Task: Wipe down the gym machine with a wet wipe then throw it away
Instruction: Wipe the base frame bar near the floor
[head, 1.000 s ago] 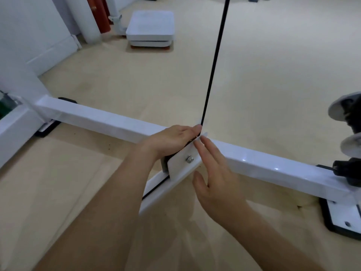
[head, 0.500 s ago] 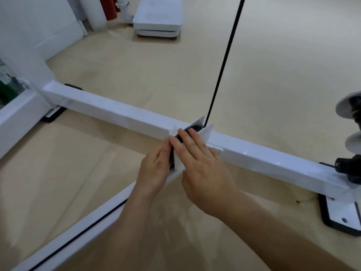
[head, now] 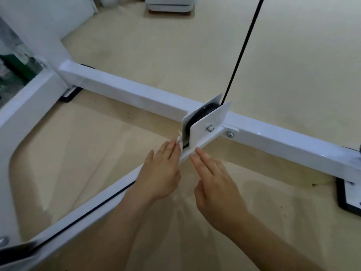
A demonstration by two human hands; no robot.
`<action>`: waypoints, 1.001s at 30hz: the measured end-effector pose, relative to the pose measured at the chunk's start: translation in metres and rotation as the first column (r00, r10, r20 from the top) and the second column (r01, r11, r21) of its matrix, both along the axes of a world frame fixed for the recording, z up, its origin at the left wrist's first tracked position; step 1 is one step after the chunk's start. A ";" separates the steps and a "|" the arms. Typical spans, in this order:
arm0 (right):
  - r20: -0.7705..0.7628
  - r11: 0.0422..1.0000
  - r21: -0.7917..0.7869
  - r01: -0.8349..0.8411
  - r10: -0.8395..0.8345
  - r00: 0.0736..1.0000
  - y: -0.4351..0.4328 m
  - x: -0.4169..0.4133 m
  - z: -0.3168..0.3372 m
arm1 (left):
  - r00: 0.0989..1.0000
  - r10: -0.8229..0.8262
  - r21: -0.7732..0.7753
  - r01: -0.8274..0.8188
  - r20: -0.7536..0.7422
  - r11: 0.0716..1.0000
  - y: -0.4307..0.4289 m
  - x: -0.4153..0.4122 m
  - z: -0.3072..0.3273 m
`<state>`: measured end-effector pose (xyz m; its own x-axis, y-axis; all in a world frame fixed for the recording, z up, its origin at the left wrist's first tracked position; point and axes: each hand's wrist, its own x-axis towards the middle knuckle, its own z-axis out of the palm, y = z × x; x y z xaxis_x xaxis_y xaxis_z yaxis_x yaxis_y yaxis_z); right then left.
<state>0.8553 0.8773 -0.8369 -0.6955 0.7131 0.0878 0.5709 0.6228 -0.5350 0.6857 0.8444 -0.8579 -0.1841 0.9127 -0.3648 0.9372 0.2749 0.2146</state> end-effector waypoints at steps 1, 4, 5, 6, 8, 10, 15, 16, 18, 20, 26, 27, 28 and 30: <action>0.022 0.999 -0.030 0.019 -0.018 1.000 -0.004 0.003 -0.006 | 0.996 0.020 -0.010 -0.021 -0.089 1.000 -0.004 0.008 -0.002; 0.091 0.994 -0.101 0.050 -0.041 0.995 -0.014 0.013 -0.018 | 0.975 0.150 0.064 -0.141 -0.167 0.988 0.005 0.033 -0.005; 0.109 0.991 -0.124 0.057 -0.044 0.993 -0.016 0.015 -0.019 | 0.966 0.208 0.074 -0.199 -0.151 0.977 0.011 0.042 -0.008; 0.130 0.987 -0.153 0.054 -0.034 0.991 -0.017 0.016 -0.019 | 0.953 0.271 0.090 -0.260 -0.137 0.961 0.018 0.050 -0.011; 0.131 0.978 -0.200 0.063 -0.037 0.991 -0.017 0.013 -0.014 | 0.930 0.349 0.142 -0.333 -0.114 0.932 0.025 0.063 -0.014; 0.095 0.974 -0.222 0.053 -0.032 0.995 -0.014 0.005 -0.008 | 0.932 0.344 0.189 -0.320 -0.114 0.929 0.015 0.063 -0.015; 0.020 0.957 -0.275 -0.088 0.097 0.995 -0.014 -0.025 -0.007 | 0.803 0.537 0.124 -0.524 -0.257 0.843 -0.067 0.012 -0.020; 0.028 0.956 -0.275 -0.101 0.113 0.993 -0.015 -0.028 -0.009 | 0.765 0.583 0.103 -0.579 -0.272 0.809 -0.080 0.005 -0.020; 0.035 0.950 -0.291 -0.114 0.130 0.991 -0.020 -0.032 -0.015 | 0.742 0.613 0.073 -0.619 -0.271 0.782 -0.078 0.006 -0.017; 0.002 0.927 -0.365 -0.088 0.095 0.995 -0.025 -0.030 -0.020 | 0.785 0.582 0.094 -0.576 -0.213 0.812 -0.046 0.025 -0.011; -0.061 0.747 -0.660 0.085 -0.167 0.984 0.008 -0.008 -0.023 | 0.907 0.386 0.114 -0.371 -0.167 0.922 0.017 0.069 -0.009; -0.048 0.738 -0.670 0.074 -0.143 0.989 0.014 -0.007 -0.021 | 0.918 0.351 0.107 -0.336 -0.184 0.936 0.010 0.069 -0.007; -0.039 0.730 -0.681 0.062 -0.121 0.992 0.016 -0.009 -0.019 | 0.929 0.313 0.101 -0.298 -0.199 0.949 0.001 0.065 -0.005; -0.048 0.730 -0.684 0.018 -0.070 0.996 0.015 -0.018 -0.013 | 0.940 0.270 0.091 -0.256 -0.208 0.962 -0.023 0.049 0.001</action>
<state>0.8370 0.8922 -0.8497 -0.6725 0.6290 -0.3900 0.5359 0.0504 -0.8428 0.7344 0.8219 -0.8566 -0.4890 0.8403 -0.2339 0.8588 0.5108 0.0395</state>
